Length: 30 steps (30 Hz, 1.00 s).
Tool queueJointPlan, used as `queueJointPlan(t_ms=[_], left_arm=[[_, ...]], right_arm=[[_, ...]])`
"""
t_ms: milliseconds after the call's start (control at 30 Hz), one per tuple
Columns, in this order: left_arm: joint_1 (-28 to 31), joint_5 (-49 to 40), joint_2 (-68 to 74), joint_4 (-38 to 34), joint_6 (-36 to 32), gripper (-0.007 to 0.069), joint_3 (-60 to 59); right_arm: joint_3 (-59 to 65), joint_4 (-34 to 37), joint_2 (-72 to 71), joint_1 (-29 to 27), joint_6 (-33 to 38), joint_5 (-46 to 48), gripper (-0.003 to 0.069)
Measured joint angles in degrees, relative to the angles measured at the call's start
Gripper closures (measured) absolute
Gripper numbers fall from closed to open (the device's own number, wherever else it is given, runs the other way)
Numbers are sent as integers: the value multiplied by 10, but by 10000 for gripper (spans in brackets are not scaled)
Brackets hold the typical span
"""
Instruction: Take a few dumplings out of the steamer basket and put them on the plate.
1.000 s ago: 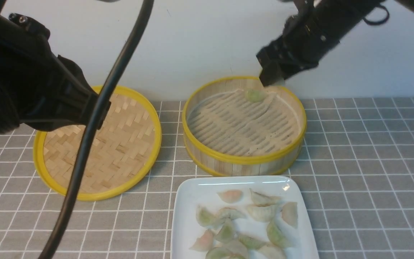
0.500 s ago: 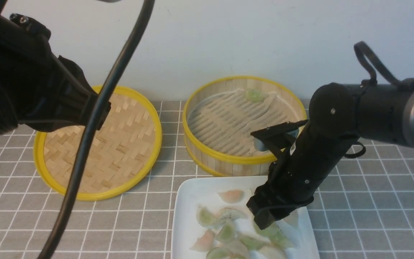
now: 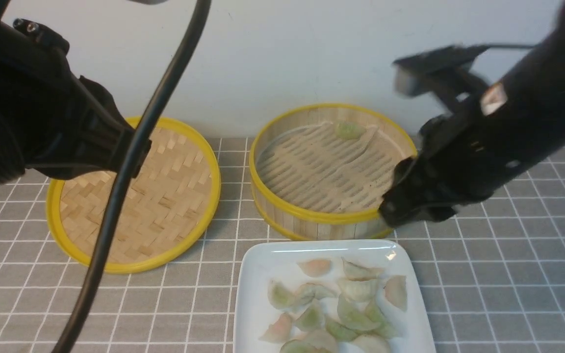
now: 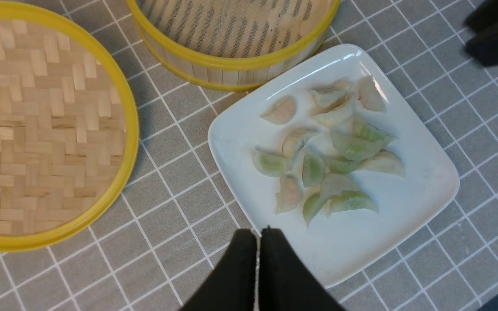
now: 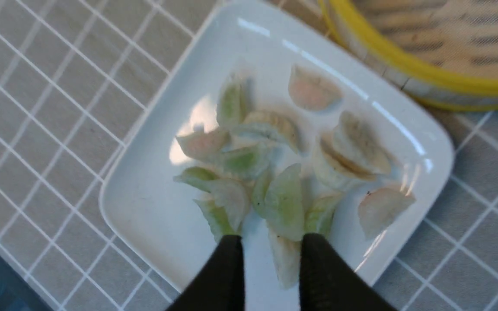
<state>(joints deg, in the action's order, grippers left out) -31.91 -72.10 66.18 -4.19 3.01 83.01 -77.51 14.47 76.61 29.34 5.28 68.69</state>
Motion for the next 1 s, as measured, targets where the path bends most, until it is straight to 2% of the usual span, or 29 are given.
queueJointPlan(t_ms=[133, 200, 333, 367, 433, 567, 633, 733, 867, 1000], left_arm=[[0, 0, 0, 0, 0, 629, 0], [0, 0, 0, 0, 0, 629, 0], [0, 0, 0, 0, 0, 629, 0], [0, 0, 0, 0, 0, 629, 0], [0, 0, 0, -1, 0, 629, 0], [0, 2, 0, -3, 0, 629, 0], [0, 6, 1, -2, 0, 629, 0], [0, 23, -5, -19, 0, 629, -4], [-2, 51, -28, -25, -5, 629, -21], [-5, 115, -124, -34, -13, 629, -104]], right_arm=[[22, -14, -159, 0, -15, -35, 656], [49, -22, -237, 0, -17, -67, 666], [177, -62, -470, 0, -38, -195, 672], [177, -65, -470, 0, -41, -195, 672], [260, -107, -591, 0, -80, -269, 672], [376, -196, -737, 0, -165, -326, 672], [425, -228, -773, 0, -218, -343, 672], [442, -239, -777, 0, -258, -349, 672], [444, -242, -777, 0, -276, -364, 672], [444, -244, -777, 0, -281, -366, 672]])
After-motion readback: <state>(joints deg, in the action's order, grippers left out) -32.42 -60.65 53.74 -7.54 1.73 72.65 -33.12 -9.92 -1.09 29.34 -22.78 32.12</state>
